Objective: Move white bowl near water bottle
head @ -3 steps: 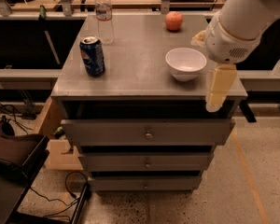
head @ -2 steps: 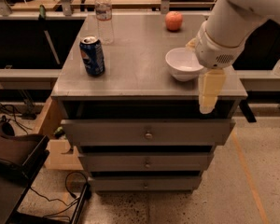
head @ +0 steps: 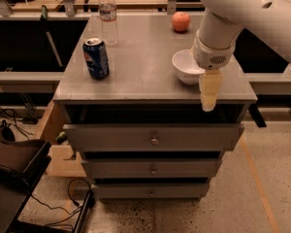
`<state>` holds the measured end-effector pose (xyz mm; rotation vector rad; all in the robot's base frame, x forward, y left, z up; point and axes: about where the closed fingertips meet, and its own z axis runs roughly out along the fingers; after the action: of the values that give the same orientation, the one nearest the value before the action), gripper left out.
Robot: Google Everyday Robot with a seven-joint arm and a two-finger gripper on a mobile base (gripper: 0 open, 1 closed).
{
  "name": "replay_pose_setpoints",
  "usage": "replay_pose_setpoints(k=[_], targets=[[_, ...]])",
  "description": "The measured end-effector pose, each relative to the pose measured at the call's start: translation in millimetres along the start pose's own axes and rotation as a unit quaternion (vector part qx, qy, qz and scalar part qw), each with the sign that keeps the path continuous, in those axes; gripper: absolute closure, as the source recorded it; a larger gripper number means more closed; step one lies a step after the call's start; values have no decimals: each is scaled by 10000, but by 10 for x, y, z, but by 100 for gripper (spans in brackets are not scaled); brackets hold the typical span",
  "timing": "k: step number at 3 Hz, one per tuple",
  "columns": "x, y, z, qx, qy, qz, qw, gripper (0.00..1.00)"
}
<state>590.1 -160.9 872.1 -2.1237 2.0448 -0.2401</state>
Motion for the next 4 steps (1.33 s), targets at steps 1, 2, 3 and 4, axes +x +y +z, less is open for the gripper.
replay_pose_setpoints(k=[1,2,3,4], targets=[[130,-56,228,-321,-95,234,9992,18],[122,-65,255,-322,-105,232,9992,41],[114,-71,279,-321,-112,227,9992,72],[109,-74,292,-320,-115,223,9992,95]])
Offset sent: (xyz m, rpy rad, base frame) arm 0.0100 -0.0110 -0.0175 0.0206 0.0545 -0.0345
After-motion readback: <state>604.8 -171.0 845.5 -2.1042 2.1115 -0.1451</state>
